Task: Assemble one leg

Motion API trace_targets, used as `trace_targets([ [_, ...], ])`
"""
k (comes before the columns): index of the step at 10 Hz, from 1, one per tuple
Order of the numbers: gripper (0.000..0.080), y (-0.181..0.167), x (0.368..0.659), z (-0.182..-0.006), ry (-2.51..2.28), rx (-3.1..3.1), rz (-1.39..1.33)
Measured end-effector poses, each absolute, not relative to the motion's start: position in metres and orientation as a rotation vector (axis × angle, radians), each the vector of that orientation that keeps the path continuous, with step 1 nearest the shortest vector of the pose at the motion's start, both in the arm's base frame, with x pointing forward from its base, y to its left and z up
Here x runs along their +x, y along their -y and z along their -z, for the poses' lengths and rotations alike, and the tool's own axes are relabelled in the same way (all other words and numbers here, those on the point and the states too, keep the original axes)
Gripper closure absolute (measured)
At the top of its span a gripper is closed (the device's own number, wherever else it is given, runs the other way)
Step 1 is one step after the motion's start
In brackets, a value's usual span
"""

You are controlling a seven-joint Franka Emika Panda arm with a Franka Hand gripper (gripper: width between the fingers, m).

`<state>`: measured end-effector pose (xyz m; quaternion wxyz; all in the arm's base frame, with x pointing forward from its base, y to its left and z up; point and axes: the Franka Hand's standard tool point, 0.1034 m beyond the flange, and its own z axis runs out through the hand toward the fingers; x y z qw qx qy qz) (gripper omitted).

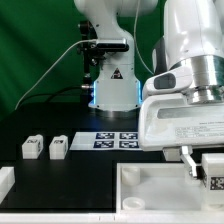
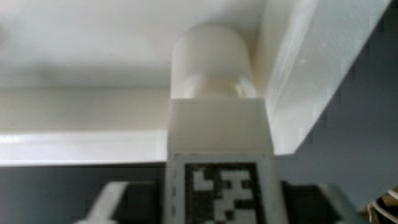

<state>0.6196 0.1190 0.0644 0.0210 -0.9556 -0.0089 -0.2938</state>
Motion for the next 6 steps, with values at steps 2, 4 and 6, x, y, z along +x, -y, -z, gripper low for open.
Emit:
trace_targets([
  [2,0.0291,-0.1189,0.6195,-0.0641,0.028,-2.963,0.91],
  [4,0.0156,-0.1189,0.6193,-0.0638,0.028,-2.963,0.909],
  [6,0.0151,-0.1189,0.6192,-0.0637,0.028,-2.964,0.909],
])
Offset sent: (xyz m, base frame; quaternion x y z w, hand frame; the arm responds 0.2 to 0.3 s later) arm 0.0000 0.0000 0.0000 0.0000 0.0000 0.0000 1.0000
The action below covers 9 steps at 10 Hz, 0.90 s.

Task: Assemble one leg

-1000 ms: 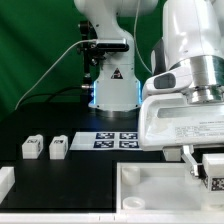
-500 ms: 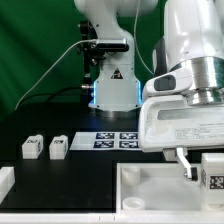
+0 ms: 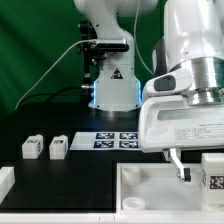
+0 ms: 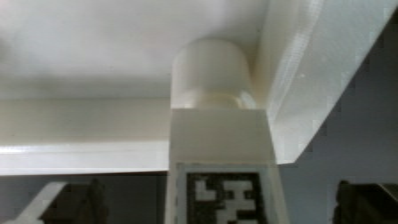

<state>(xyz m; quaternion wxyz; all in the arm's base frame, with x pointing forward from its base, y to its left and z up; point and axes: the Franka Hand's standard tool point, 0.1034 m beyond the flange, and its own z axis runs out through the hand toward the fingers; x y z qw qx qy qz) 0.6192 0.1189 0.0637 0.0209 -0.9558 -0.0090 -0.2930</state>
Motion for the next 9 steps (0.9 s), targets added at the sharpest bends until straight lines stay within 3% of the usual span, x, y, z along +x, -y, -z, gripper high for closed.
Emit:
trace_targets([
  [3,0.015,-0.119,0.619,-0.065,0.026,-2.968,0.887],
  [5,0.015,-0.118,0.625,-0.09,0.013,-2.966,0.849],
  [6,0.015,-0.115,0.627,-0.093,0.005,-2.974,0.811],
  [9,0.015,-0.108,0.627,-0.082,-0.01,-3.023,0.555],
])
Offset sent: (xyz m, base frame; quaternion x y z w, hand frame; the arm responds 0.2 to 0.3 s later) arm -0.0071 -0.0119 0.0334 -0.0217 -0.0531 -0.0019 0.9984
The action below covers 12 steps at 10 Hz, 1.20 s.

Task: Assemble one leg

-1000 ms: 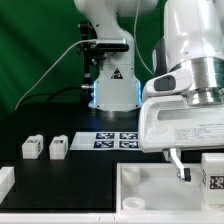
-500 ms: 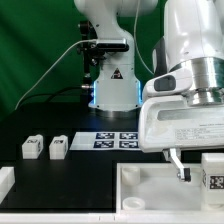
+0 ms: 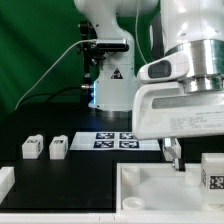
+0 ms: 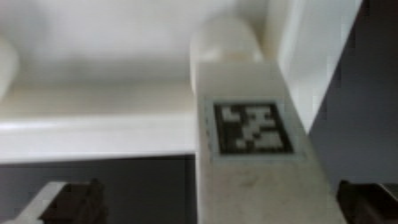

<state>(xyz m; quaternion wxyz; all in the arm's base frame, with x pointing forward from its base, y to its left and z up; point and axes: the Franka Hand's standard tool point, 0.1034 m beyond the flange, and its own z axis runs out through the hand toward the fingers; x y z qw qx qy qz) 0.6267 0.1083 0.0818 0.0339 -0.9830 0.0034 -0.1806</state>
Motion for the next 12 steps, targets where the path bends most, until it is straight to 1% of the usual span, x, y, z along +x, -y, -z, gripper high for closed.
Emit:
trace_targets([
  [3,0.015,-0.106,0.625,-0.082,-0.051,-3.049,0.021],
  [4,0.015,-0.107,0.632,-0.084,-0.079,-3.04,-0.097],
  [5,0.015,-0.107,0.638,-0.085,-0.084,-3.04,-0.089],
  [6,0.015,-0.106,0.637,-0.083,-0.085,-3.042,-0.079],
  [8,0.0415,-0.106,0.637,-0.083,-0.085,-3.042,-0.081],
  [9,0.0508,-0.106,0.637,-0.083,-0.085,-3.042,-0.08],
  [12,0.0508,-0.106,0.637,-0.082,-0.19,-3.039,-0.085],
])
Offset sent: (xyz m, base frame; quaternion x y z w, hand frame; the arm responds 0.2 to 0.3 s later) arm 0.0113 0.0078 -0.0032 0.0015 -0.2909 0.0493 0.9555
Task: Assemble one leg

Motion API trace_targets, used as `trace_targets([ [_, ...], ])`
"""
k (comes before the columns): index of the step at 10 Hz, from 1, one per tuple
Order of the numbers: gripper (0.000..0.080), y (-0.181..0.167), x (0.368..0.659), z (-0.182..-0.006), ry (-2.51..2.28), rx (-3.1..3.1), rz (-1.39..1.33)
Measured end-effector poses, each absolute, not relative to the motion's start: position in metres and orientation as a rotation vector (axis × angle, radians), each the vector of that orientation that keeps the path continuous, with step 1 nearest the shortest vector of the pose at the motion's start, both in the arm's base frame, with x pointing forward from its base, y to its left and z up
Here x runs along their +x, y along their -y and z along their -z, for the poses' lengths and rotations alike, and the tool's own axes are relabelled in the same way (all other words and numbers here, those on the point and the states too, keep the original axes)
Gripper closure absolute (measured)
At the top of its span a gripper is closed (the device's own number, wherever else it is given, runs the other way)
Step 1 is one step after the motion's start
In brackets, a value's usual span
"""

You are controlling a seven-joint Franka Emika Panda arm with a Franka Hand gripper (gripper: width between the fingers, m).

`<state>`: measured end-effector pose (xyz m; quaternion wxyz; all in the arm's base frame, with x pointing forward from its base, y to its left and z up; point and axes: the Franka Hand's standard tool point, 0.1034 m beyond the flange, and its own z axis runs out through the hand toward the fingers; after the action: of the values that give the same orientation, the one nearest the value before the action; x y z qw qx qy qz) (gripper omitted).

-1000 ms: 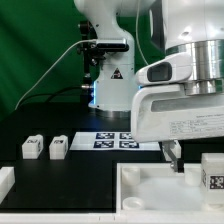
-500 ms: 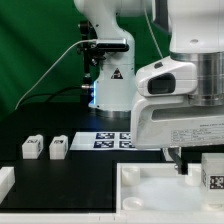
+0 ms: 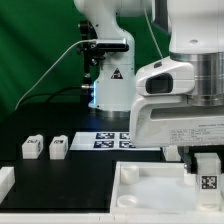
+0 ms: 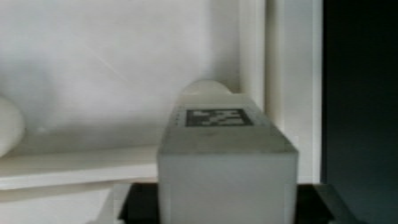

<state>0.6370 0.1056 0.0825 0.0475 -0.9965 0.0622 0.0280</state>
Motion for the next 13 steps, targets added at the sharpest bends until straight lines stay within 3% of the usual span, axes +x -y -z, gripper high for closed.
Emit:
trace_targets([
  [2,0.0508,-0.106,0.637,-0.082,-0.538,-3.0,-0.102],
  [6,0.0506,-0.11,0.635,-0.08,-1.727,-2.515,-0.1],
  [12,0.0506,-0.109,0.628,-0.079,-2.336,-1.926,-0.083],
  [13,0.043,-0.109,0.627,-0.079,-2.278,-1.997,-0.085],
])
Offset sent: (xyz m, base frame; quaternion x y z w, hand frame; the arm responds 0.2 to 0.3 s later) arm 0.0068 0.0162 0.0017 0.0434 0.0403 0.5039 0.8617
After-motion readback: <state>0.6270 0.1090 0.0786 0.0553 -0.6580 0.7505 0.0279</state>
